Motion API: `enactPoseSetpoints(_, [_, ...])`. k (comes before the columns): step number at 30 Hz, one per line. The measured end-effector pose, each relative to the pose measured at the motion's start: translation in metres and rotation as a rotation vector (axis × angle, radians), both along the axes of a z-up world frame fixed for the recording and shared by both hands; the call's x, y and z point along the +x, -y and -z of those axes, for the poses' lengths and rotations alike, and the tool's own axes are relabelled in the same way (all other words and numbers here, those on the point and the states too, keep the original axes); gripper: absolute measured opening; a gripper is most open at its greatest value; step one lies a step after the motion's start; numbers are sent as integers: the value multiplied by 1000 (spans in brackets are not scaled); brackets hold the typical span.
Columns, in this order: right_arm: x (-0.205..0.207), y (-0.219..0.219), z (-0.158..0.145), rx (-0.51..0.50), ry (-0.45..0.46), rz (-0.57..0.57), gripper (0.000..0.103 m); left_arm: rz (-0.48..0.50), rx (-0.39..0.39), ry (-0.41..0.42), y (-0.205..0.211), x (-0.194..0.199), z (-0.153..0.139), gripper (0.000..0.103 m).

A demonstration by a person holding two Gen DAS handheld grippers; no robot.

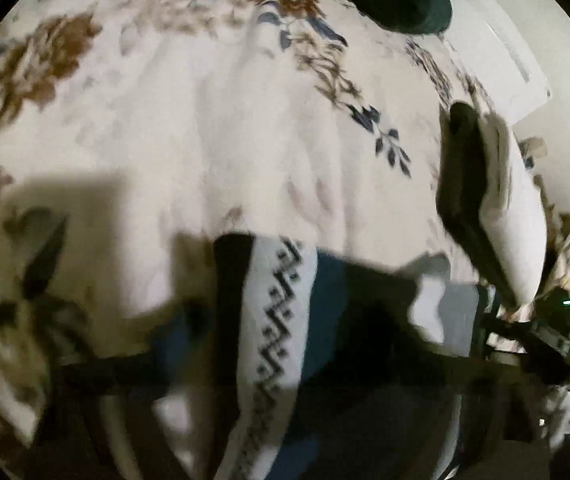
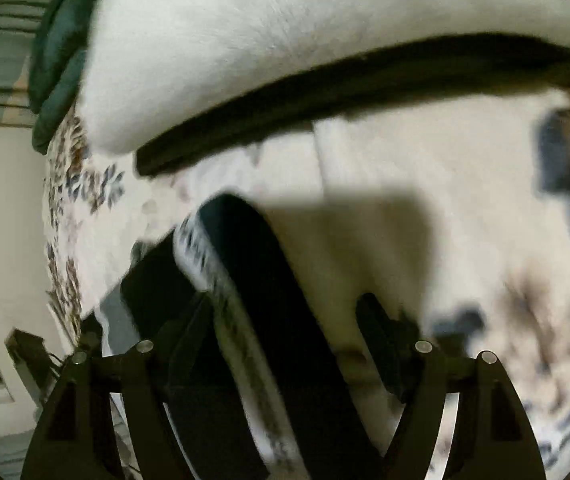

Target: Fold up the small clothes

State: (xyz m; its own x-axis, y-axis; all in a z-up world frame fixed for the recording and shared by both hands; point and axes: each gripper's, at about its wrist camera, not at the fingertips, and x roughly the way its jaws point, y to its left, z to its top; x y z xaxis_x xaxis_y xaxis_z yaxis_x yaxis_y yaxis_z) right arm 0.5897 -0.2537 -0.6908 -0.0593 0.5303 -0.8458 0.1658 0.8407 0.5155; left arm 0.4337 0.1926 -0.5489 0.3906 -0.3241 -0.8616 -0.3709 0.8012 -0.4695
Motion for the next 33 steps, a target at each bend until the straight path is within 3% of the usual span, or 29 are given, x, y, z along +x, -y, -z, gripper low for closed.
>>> enactPoseSetpoints(1, [5,-4,0,11,7,-7,51,-6,-24,11,-2,0,0,29])
enactPoseSetpoints(2, [7,-10,-1,20,12,-28,16,-21,-38,22,-5,-2,-1,24])
enactPoseSetpoints(3, [11,-17,-7,7,32,-55,10,-37,-53,46,-8,-5,-4,22])
enactPoseSetpoints(6, [19,-19,-27,-41,126,-46,8,-63,-70,51,-15,-9,-1,22])
enactPoseSetpoints(8, [25,-17,-20,-37,89,-45,8,-69,-97,27,-20,-8,8,29])
enactPoseSetpoints(10, [24,-24,-14,-66,50,-118,11,-68,-103,8,-21,-8,6,35])
enactPoseSetpoints(12, [20,-27,-16,-95,38,-164,36,-64,-63,-15,-23,-14,-7,45])
enactPoseSetpoints(14, [10,-21,-27,-77,50,-171,57,-66,4,-38,-26,-24,-20,64])
enactPoseSetpoints(15, [3,-15,-35,-64,58,-162,65,-74,51,-43,-29,-33,-28,67])
enactPoseSetpoints(17, [-9,-5,-43,-54,61,-131,72,-91,126,-45,-38,-52,-37,75])
enactPoseSetpoints(20, [-33,10,-44,16,21,-56,72,-103,200,-104,-51,-79,-20,84])
enactPoseSetpoints(24, [-59,16,-34,7,-7,-35,74,-92,186,-201,-52,-96,26,84])
enactPoseSetpoints(27, [-69,20,-29,-1,-21,-28,74,-46,247,-174,-41,-91,34,103])
enactPoseSetpoints(33, [-72,18,-30,-19,-10,-34,74,-69,311,-222,-33,-79,41,103])
